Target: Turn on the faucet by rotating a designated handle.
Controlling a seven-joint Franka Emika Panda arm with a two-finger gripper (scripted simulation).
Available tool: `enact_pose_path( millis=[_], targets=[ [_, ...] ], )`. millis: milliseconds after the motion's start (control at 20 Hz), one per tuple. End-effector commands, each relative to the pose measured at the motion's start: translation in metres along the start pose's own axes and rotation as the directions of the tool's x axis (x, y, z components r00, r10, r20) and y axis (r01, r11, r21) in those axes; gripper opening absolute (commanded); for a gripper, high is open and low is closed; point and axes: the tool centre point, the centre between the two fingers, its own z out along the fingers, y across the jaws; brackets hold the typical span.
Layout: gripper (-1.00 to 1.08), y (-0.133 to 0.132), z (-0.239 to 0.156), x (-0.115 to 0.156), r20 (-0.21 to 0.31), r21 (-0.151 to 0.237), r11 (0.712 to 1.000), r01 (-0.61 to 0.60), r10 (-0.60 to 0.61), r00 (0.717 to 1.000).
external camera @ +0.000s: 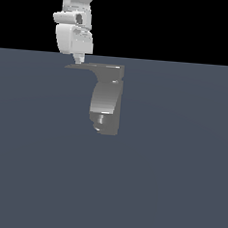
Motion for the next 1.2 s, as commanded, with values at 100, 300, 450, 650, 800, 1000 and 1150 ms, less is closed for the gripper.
enact_pose_path(
  millis=[100, 300, 450, 650, 800, 1000, 1150],
  targets=[
    [-1.00, 0.013, 0.000, 0.000, -0.001, -0.002, 1.000, 0.000, 0.000, 1.000],
    [-1.00, 0.024, 0.000, -0.001, -0.001, -0.002, 1.000, 0.000, 0.000, 1.000],
    [-1.00, 0.033, 0.000, -0.001, -0.001, -0.002, 1.000, 0.000, 0.000, 1.000],
    [-1.00, 0.045, 0.000, -0.002, -0.001, -0.002, 1.000, 0.000, 0.000, 1.000],
    [-1.00, 0.054, 0.000, -0.003, -0.001, -0.002, 1.000, 0.000, 0.000, 1.000],
    [-1.00, 0.066, 0.000, -0.003, 0.000, -0.002, 1.000, -0.001, 0.001, 1.000],
    [-1.00, 0.076, 0.000, -0.004, 0.000, -0.002, 1.000, -0.001, 0.001, 1.000]
  ],
)
